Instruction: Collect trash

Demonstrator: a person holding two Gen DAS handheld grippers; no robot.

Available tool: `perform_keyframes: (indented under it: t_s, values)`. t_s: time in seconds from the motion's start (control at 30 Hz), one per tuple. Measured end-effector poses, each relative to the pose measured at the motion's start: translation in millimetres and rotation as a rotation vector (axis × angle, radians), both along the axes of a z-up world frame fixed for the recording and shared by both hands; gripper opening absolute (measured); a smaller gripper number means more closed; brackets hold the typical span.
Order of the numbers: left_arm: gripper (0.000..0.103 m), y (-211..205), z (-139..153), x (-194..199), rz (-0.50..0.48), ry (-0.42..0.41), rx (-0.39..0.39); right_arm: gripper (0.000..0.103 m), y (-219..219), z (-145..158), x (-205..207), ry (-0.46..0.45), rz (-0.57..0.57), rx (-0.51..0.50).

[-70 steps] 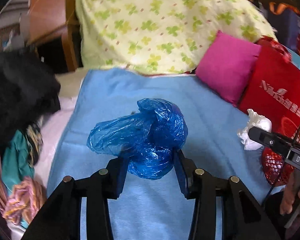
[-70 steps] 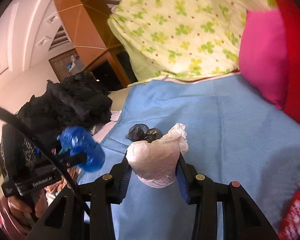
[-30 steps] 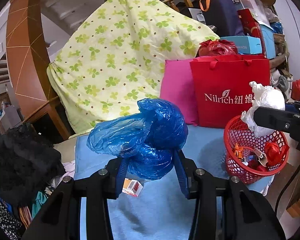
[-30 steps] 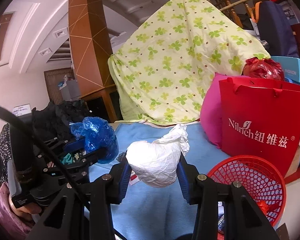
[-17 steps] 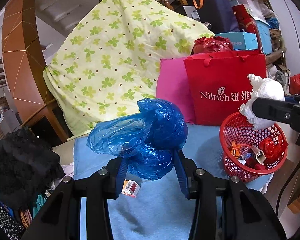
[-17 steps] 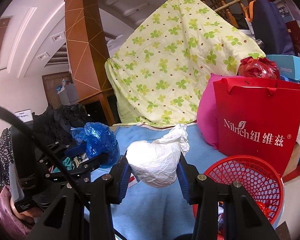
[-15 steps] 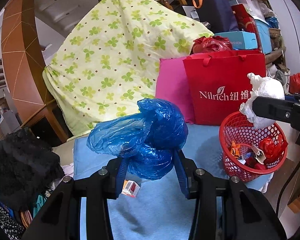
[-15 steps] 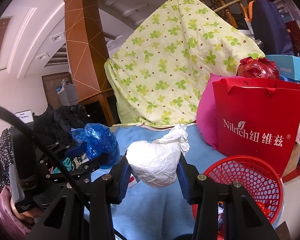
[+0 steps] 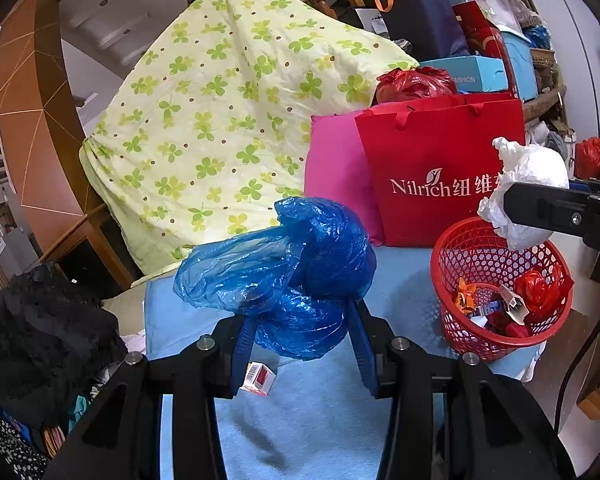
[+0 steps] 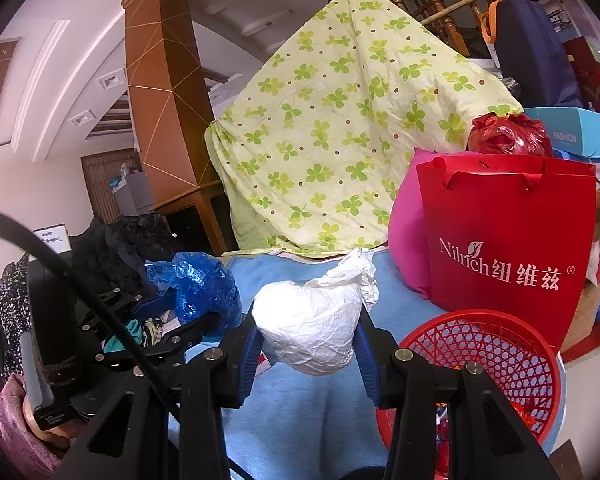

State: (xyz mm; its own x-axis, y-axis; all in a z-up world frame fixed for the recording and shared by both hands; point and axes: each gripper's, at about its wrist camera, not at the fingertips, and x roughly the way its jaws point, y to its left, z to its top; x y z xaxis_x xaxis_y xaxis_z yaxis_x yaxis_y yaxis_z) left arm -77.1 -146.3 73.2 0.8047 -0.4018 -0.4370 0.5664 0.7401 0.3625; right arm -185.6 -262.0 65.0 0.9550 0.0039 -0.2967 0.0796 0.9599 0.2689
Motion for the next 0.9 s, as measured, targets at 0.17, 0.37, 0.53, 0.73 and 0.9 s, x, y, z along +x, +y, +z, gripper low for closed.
perform_keyframes:
  t_s: [0.17,0.37,0.53,0.73,0.9]
  values:
    - [0.046,-3,-2,0,-0.009,0.004,0.008,0.046,-2,-1,-3,0.001,-0.007,0.004]
    - [0.046,-6,-6,0,-0.02,0.015,0.016,0.047,-6,-4,-5,0.007,-0.02,0.01]
    - [0.046,-10,-10,1,-0.028,0.028,0.019,0.047,-4,-6,-3,0.045,-0.071,-0.021]
    - [0.047,-15,-14,2,-0.027,0.039,0.031,0.047,0,-4,-5,0.058,-0.127,-0.091]
    - [0.047,-21,-17,0,-0.035,0.041,0.044,0.047,5,0,-8,0.068,-0.188,-0.171]
